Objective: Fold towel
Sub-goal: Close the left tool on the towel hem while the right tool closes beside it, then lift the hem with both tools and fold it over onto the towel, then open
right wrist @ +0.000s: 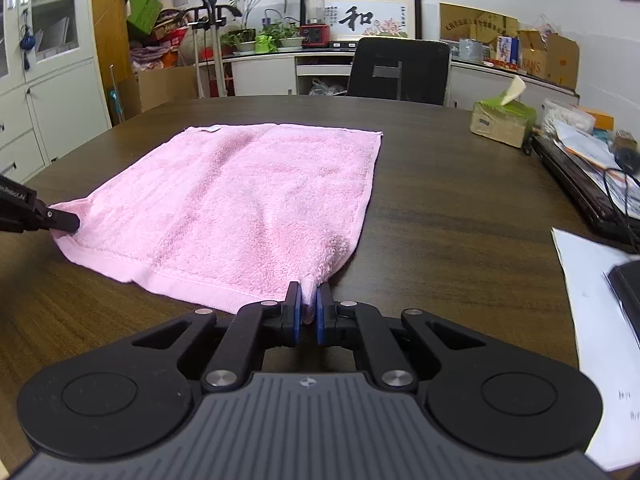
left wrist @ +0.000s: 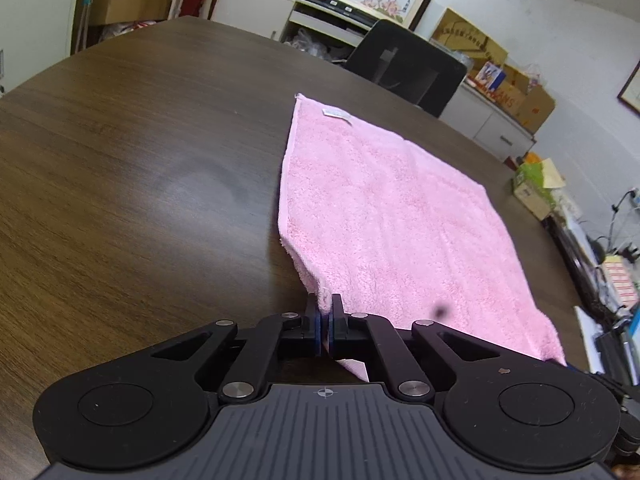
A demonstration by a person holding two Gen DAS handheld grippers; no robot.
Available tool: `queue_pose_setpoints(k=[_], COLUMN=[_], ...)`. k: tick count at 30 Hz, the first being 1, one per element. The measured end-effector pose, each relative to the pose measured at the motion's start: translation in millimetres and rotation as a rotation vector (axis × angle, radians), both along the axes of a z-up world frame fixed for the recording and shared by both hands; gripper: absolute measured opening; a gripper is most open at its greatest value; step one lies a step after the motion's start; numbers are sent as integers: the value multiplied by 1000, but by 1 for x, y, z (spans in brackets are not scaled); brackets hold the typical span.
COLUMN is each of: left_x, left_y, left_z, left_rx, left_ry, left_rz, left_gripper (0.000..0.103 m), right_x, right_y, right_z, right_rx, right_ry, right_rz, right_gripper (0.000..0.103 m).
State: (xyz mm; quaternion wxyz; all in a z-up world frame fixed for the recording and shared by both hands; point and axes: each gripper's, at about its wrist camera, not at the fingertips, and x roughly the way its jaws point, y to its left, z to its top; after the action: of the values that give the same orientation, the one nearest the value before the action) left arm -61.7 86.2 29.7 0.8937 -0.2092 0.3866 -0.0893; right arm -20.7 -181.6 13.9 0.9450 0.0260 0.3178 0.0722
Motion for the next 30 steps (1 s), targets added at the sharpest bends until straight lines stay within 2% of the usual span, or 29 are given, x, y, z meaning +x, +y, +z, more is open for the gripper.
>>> queue_pose_setpoints(k=[5,9,15,18,22,25,30], left_x=[-27,-63,-67,-46,-5,37,93], left_y=[8,11,13,8,-3,-8,-14], left_z=[10,29,61,74,88,87,60], left_rx=[-65,-104,-91,-73,-33,-21,20], left_ry=[-33,-99,-201,-216,-236,-195,-89], left_rz=[-32,-62,-58,-44,0,55,104], left_gripper=[2,2,2,2,3,3,3], right_x=[-36,-75,-94,-77,-22,21,85], right_y=[-18,-32,-50,-50,-53,-57,-61], right_z=[8,26,52,67,83,81,60], right_rx=[96,184,333,350,372,385,385], right_ry=[0,-35,-95,-142,-181,-166,-84], right_rz=[11,25,26,26,-5,-54,-126], right_gripper=[7,7,8,8,8,8,8])
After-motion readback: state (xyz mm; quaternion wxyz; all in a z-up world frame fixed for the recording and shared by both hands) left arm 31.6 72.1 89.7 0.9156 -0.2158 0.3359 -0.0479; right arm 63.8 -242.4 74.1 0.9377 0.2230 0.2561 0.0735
